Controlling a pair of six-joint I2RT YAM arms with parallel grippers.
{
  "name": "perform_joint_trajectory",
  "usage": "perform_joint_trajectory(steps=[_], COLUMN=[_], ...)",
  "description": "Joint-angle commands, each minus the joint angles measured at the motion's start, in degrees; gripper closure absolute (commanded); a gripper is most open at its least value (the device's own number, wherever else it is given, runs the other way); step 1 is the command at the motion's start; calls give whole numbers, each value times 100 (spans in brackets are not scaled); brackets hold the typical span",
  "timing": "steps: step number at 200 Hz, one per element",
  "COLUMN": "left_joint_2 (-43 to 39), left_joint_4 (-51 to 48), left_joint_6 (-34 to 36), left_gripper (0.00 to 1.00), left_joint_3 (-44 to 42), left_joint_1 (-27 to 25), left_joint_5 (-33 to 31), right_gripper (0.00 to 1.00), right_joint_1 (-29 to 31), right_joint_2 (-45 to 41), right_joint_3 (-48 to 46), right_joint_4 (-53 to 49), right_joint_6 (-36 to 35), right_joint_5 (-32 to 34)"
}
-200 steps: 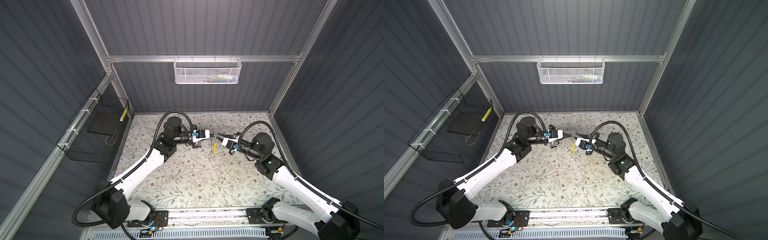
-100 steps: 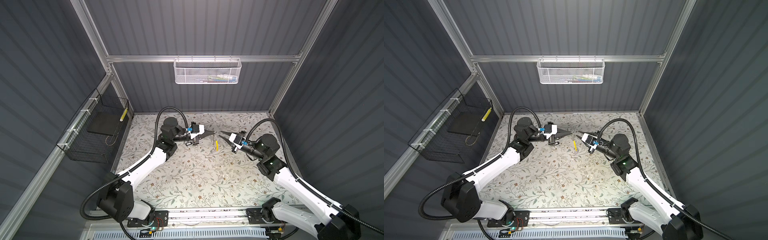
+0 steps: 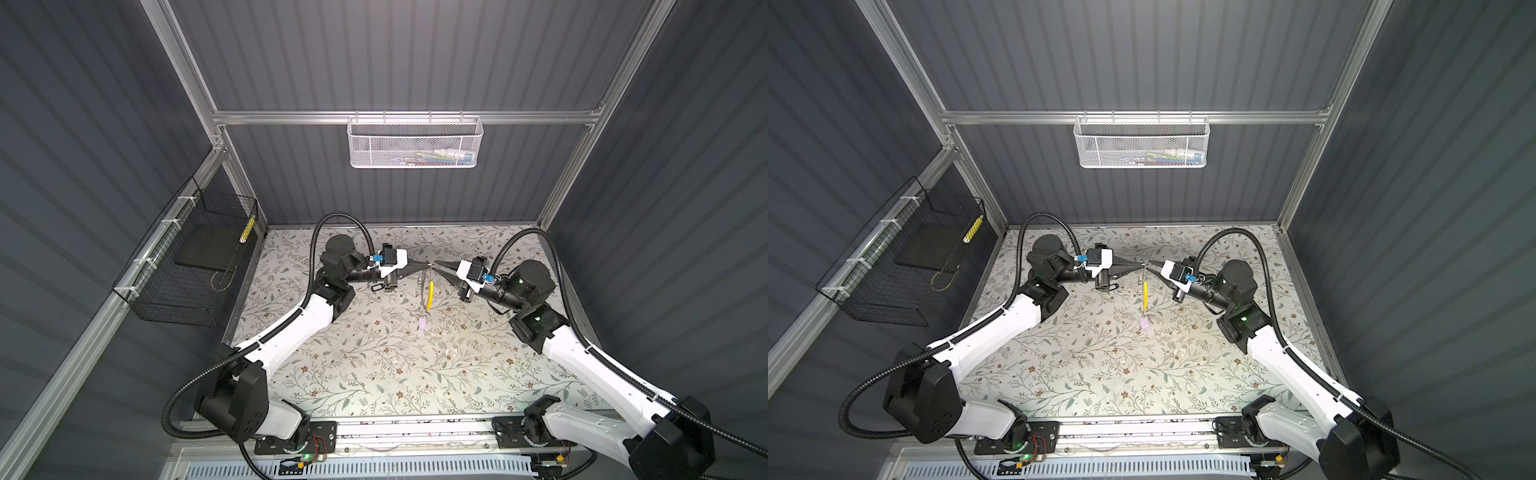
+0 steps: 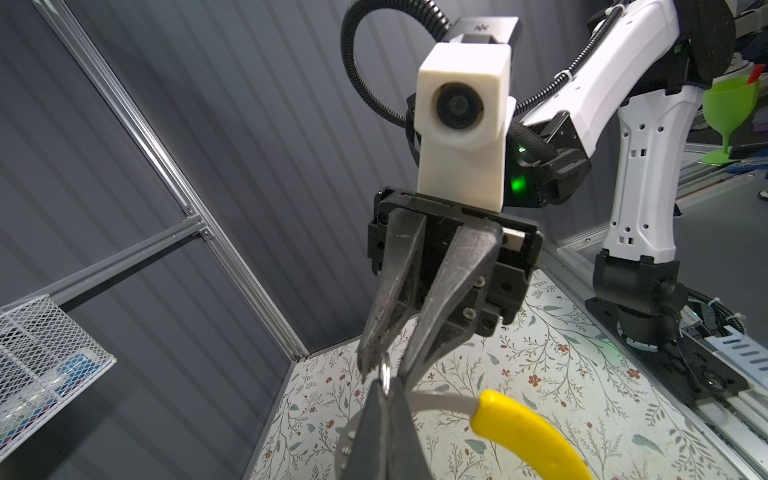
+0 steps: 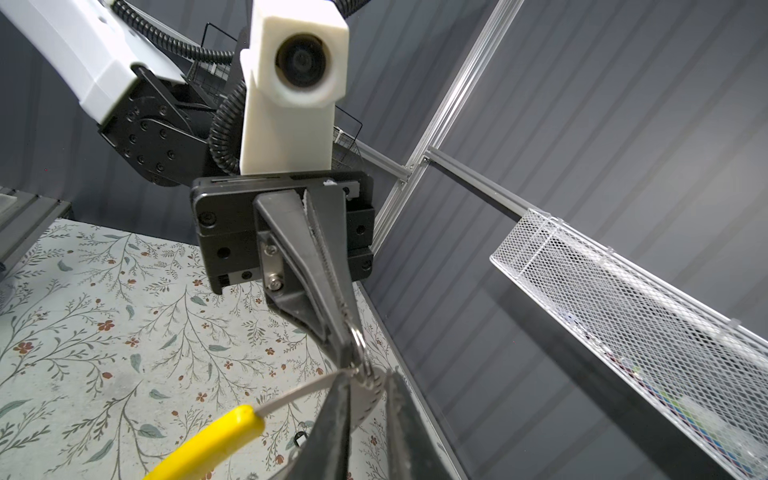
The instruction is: Put the keys on the keyring
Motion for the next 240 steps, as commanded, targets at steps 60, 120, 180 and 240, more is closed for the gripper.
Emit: perform_joint_trajectory(steps=[60, 120, 180, 240], left_joint_2=[88, -243, -165, 68], left_joint_4=[136, -2691, -3710, -4180], left_joint_6=[20, 2276, 3144, 3347], left_gripper=[100, 65, 68, 68], left_joint_3=[54, 658, 1127, 1480], left_joint_1=[11, -39, -277, -437], left_joint_5=[166, -1100, -1768, -1858], right_gripper=[98, 100, 100, 100], right_joint_1=[-15, -8, 80, 220], right_joint_2=[78, -34, 85, 117], right_joint_3=[265, 829, 1295, 1423], right_joint_4=[-135, -2403, -3503, -3513], right_joint_6=[57, -1037, -1589, -1658], right_joint_5=[-224, 491, 1090, 1244])
